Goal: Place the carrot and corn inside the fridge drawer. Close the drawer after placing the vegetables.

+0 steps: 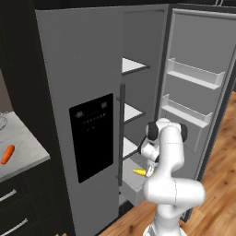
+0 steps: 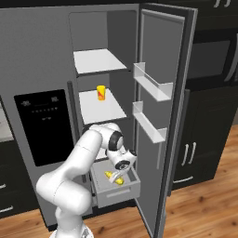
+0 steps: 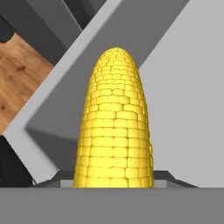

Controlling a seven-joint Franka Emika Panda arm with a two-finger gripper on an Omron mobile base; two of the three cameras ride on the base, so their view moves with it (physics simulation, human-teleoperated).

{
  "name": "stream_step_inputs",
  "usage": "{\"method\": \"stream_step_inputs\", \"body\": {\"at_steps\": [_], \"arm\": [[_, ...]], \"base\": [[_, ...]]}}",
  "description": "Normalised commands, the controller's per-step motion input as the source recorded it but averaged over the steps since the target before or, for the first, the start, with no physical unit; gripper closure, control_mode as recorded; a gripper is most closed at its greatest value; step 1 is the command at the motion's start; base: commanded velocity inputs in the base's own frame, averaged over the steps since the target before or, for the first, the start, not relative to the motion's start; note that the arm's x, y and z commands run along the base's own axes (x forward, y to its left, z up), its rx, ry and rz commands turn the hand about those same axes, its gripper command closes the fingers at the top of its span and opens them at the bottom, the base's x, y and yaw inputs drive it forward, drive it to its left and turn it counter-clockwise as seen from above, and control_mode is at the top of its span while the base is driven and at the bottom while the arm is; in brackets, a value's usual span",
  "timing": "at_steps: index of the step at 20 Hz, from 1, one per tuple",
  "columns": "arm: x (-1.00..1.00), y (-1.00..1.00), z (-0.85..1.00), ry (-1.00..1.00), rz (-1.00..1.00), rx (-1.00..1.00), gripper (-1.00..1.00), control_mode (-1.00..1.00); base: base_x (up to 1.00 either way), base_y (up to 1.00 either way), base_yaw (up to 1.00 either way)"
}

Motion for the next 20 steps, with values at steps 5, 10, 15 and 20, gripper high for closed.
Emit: {"method": "stream_step_inputs", "body": {"at_steps": [5,10,15,20], "arm": [[1.0,0.0,0.19,0.16,0.0,0.0,1.0,-1.0],[0.69,0.0,-0.34,0.01,0.0,0.0,1.0,-1.0],[0.13,0.02,-0.93,-0.01,0.0,0.0,1.0,-1.0],[0.25,0.0,-0.68,-0.01,0.0,0.0,1.0,-1.0]], "base": [[0.0,0.0,0.0],[0.0,0.0,0.0],[0.0,0.0,0.0],[0.0,0.0,0.0]]}}
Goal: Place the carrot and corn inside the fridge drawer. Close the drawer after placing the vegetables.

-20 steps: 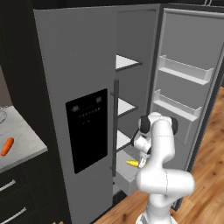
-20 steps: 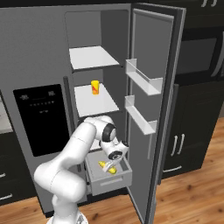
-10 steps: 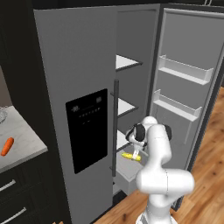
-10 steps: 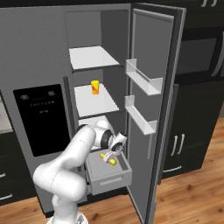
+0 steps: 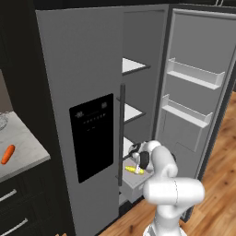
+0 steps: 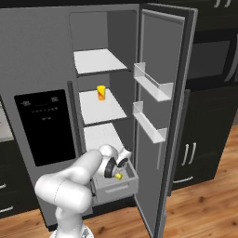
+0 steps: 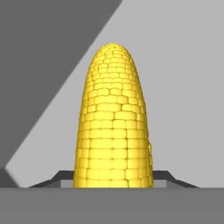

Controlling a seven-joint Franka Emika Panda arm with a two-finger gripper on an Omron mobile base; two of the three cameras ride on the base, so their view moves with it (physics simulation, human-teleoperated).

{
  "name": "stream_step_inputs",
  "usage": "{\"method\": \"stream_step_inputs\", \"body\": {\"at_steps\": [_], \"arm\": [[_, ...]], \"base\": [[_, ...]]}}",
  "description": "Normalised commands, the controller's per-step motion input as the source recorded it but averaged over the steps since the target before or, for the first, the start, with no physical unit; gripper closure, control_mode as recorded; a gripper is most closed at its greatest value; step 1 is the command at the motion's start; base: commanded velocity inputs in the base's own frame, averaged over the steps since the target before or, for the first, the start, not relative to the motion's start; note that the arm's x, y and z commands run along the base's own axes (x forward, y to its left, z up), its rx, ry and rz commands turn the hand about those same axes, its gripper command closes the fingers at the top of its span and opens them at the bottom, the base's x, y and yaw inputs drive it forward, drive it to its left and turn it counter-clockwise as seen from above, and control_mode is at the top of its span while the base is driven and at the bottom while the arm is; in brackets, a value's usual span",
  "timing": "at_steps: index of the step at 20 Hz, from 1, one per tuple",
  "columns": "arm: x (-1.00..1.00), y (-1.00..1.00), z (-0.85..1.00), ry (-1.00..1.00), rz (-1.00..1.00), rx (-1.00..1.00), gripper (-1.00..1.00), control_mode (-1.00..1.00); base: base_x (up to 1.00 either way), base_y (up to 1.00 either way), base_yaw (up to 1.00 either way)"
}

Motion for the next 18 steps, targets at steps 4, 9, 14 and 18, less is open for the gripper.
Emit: {"method": "stream_step_inputs", "body": {"at_steps": [4,9,14,18], "arm": [[0.12,0.0,-0.52,0.0,0.0,0.0,1.0,-1.0],[-0.62,0.12,-0.71,0.0,0.0,0.01,-1.0,-1.0],[-0.86,-0.03,-0.18,-0.04,0.0,0.01,-1.0,-1.0],[-0.47,-0.18,0.5,-0.06,0.0,0.0,-1.0,-1.0]], "base": [[0.0,0.0,0.0],[0.0,0.0,0.0],[0.0,0.0,0.0],[0.0,0.0,0.0]]}}
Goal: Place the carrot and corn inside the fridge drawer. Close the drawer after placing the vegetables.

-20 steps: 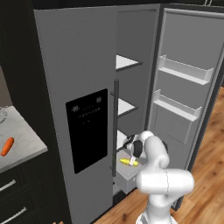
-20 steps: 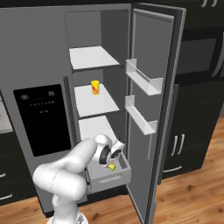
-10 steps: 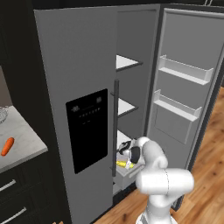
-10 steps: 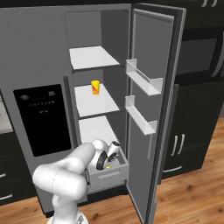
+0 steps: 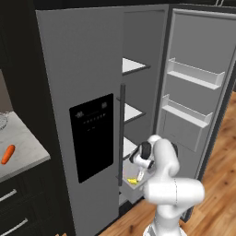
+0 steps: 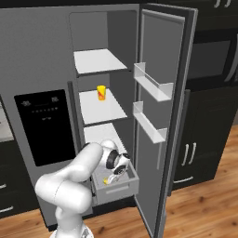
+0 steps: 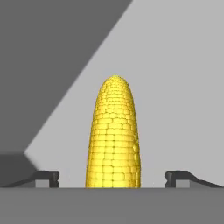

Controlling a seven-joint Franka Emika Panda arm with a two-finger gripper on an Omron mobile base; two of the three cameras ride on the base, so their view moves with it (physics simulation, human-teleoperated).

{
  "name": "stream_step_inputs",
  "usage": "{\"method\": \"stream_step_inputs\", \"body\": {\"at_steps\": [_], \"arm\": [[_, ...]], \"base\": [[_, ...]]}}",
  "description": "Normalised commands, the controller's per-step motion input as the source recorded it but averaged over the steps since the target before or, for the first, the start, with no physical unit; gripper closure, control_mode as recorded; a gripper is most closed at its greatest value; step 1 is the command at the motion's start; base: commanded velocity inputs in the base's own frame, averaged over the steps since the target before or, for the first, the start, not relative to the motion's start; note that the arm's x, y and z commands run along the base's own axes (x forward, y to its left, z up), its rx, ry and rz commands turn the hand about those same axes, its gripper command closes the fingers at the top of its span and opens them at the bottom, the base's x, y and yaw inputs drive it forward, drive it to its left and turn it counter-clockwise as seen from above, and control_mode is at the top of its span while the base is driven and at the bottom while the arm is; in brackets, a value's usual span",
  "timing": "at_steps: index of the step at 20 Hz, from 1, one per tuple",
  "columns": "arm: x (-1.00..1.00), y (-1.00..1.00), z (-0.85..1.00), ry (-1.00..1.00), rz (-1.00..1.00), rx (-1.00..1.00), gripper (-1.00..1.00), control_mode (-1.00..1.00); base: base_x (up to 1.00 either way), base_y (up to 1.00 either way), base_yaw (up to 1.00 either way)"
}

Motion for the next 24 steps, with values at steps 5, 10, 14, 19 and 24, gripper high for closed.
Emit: {"method": "stream_step_inputs", "body": {"at_steps": [5,10,14,19,24], "arm": [[-0.5,-0.19,0.68,-0.08,0.0,0.0,-1.0,-1.0],[-0.79,-0.03,0.55,-0.17,-0.02,-0.04,-1.0,-1.0],[-0.51,0.65,0.87,-0.21,-0.07,-0.17,-1.0,-1.0],[-0.81,0.4,1.0,-0.23,-0.11,-0.18,-1.0,-1.0],[-0.73,-0.09,1.0,-0.17,-0.08,-0.11,-1.0,-1.0]], "base": [[0.0,0.0,0.0],[0.0,0.0,0.0],[0.0,0.0,0.0],[0.0,0.0,0.0],[0.0,0.0,0.0]]}}
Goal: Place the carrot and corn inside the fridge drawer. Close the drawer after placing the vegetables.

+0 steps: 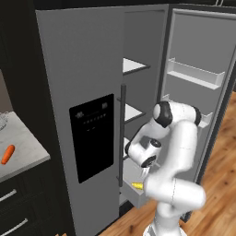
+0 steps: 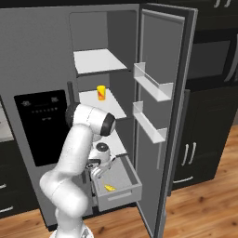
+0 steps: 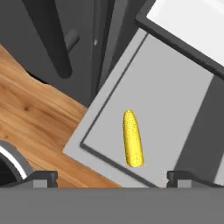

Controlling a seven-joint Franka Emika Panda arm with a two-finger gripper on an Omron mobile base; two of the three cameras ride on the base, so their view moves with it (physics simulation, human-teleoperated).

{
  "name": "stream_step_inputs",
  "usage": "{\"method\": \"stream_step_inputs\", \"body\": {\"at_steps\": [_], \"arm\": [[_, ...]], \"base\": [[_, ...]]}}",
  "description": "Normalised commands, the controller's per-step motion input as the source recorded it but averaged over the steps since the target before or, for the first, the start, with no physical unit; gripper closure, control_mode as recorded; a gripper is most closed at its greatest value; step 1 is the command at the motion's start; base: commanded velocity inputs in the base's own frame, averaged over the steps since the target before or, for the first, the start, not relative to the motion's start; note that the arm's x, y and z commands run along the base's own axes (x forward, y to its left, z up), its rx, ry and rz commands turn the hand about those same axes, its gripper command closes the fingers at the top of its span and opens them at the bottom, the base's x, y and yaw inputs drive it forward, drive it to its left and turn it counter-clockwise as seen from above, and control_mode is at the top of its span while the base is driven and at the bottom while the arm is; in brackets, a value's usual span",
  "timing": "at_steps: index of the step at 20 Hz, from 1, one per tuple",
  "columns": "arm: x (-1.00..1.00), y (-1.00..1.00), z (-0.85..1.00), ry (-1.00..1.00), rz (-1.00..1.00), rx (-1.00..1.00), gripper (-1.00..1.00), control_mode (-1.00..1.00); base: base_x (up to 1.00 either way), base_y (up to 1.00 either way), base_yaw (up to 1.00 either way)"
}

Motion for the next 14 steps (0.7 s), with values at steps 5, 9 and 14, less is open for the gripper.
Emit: {"method": "stream_step_inputs", "body": {"at_steps": [5,9,14], "arm": [[-0.46,-0.09,1.0,-0.07,-0.08,-0.01,-1.0,-1.0],[-0.48,-0.37,1.0,-0.01,-0.05,0.04,-1.0,-1.0],[-0.58,-0.39,1.0,0.0,-0.05,0.14,-1.0,-1.0]], "base": [[0.0,0.0,0.0],[0.0,0.0,0.0],[0.0,0.0,0.0]]}}
